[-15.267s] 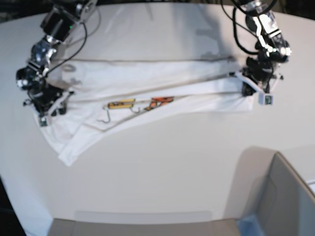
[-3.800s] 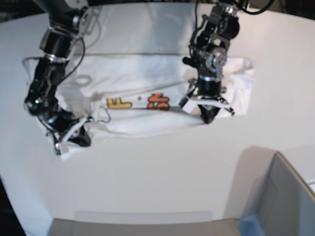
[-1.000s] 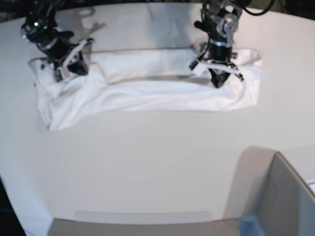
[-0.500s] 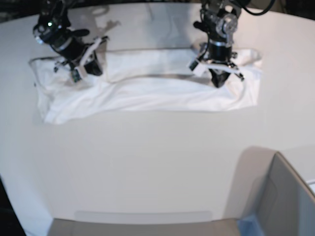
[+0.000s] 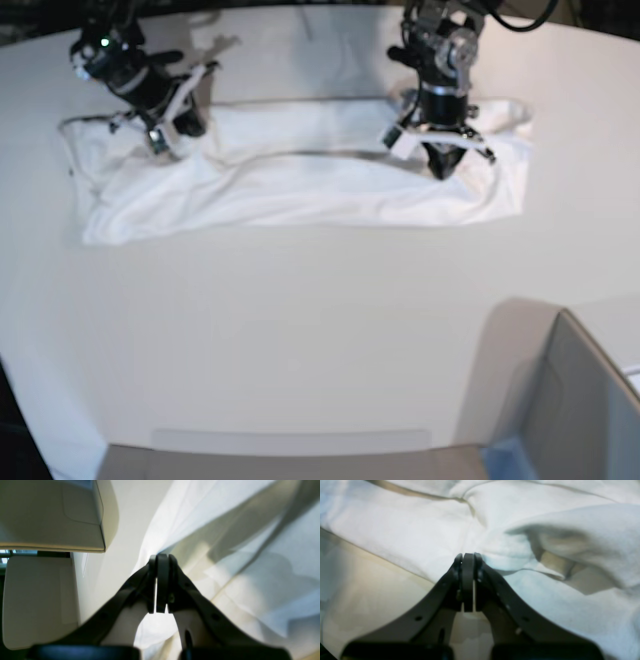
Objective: Layout the t-shirt on the table in an organized manner, then fold the t-shirt properly
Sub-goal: 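Lay the folded hem down over the shirt with both grippers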
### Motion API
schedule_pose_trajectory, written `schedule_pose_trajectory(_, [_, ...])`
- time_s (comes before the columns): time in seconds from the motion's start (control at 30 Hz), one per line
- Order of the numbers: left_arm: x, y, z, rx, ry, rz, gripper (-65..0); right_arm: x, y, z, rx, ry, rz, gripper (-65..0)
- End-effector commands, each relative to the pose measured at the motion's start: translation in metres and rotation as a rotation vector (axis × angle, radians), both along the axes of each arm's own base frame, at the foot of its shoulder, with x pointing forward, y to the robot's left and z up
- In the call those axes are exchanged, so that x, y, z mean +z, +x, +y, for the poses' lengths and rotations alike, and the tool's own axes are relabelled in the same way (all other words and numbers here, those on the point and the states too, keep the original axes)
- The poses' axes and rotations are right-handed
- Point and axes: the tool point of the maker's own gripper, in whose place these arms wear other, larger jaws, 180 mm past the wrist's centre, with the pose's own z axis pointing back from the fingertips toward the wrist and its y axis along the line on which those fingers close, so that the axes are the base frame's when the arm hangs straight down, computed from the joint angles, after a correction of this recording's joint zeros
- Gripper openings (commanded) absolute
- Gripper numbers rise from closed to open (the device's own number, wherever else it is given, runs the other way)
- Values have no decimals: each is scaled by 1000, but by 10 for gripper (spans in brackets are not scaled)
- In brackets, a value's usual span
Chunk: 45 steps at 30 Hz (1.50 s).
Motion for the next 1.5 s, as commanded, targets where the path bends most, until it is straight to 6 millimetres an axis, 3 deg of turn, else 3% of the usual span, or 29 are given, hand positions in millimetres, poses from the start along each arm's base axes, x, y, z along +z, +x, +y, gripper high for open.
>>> schedule_pose_trajectory(0.0, [10, 4, -1, 0, -3, -40, -601, 9, 4, 3, 18, 15, -38, -650])
schedule_pose_trajectory(0.17, [8, 1, -5, -5, -9, -32, -464, 9, 4, 4, 20, 15, -38, -650])
schedule_pose_trajectory(0.23, [6, -1, -4, -3, -7, -25, -437, 9, 5, 3, 17, 14, -38, -650])
schedule_pose_trajectory(0.4, [1, -9, -1, 2, -3, -1, -433, 9, 4, 3, 20, 14, -38, -650])
schedule_pose_trajectory(0.73, [13, 5, 43, 100, 47, -47, -431, 9, 5, 0, 28, 2, -38, -650])
schedule_pose_trajectory(0.9, [-9, 0, 33, 23, 70, 74, -431, 9, 5, 0, 29, -1, -38, -650])
schedule_pose_trajectory(1.23, [-7, 6, 13, 1, -3, 44, -431, 9, 5, 0, 28, 1, -38, -650])
schedule_pose_trajectory(1.37, [-12, 14, 17, 14, 3, 50, -431, 9, 5, 0, 28, 1, -38, -650])
schedule_pose_trajectory(1.47, [-27, 21, 21, 21, 18, 80, -431, 9, 5, 0, 28, 1, -39, -650])
